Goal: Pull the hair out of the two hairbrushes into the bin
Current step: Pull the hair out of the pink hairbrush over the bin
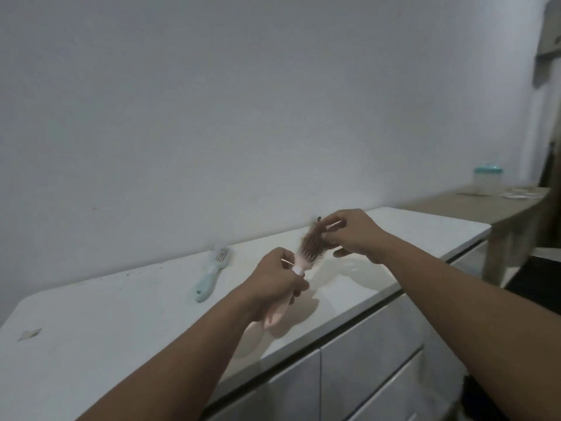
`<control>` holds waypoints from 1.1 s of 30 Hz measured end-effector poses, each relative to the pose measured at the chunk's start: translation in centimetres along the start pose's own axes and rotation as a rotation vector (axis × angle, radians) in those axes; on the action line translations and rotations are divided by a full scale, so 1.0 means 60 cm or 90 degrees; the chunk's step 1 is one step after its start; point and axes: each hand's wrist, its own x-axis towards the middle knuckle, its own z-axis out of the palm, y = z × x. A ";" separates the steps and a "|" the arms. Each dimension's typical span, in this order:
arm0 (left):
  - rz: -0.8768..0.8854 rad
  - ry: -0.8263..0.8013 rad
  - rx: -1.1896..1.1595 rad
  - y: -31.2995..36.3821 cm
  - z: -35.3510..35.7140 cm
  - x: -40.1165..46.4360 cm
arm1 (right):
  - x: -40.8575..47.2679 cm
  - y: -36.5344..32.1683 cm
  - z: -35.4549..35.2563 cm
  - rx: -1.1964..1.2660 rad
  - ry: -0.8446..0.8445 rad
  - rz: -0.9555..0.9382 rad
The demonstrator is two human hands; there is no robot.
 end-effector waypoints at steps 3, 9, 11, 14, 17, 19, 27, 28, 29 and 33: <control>-0.014 -0.079 -0.056 0.020 0.037 -0.024 | -0.043 0.007 -0.043 0.024 -0.001 0.004; -0.036 -0.179 -0.071 0.017 0.145 -0.062 | -0.146 0.057 -0.118 0.066 0.046 0.050; -0.052 -0.203 -0.050 0.006 0.185 -0.072 | -0.186 0.085 -0.135 0.055 0.061 0.072; -0.084 -0.257 -0.058 -0.027 0.245 -0.092 | -0.250 0.141 -0.155 0.038 0.060 0.102; -0.104 -0.271 -0.042 -0.066 0.303 -0.117 | -0.308 0.205 -0.165 0.063 0.059 0.147; -0.117 -0.273 -0.028 -0.095 0.337 -0.130 | -0.341 0.248 -0.167 0.085 0.067 0.188; -0.162 -0.276 0.086 -0.205 0.443 -0.162 | -0.455 0.393 -0.144 0.153 0.101 0.309; -0.174 -0.279 0.106 -0.216 0.456 -0.168 | -0.467 0.411 -0.140 0.132 0.101 0.305; -0.187 -0.285 0.122 -0.227 0.469 -0.174 | -0.479 0.429 -0.137 0.105 0.103 0.299; -0.228 -0.308 0.181 -0.271 0.516 -0.193 | -0.514 0.503 -0.125 -0.021 0.095 0.236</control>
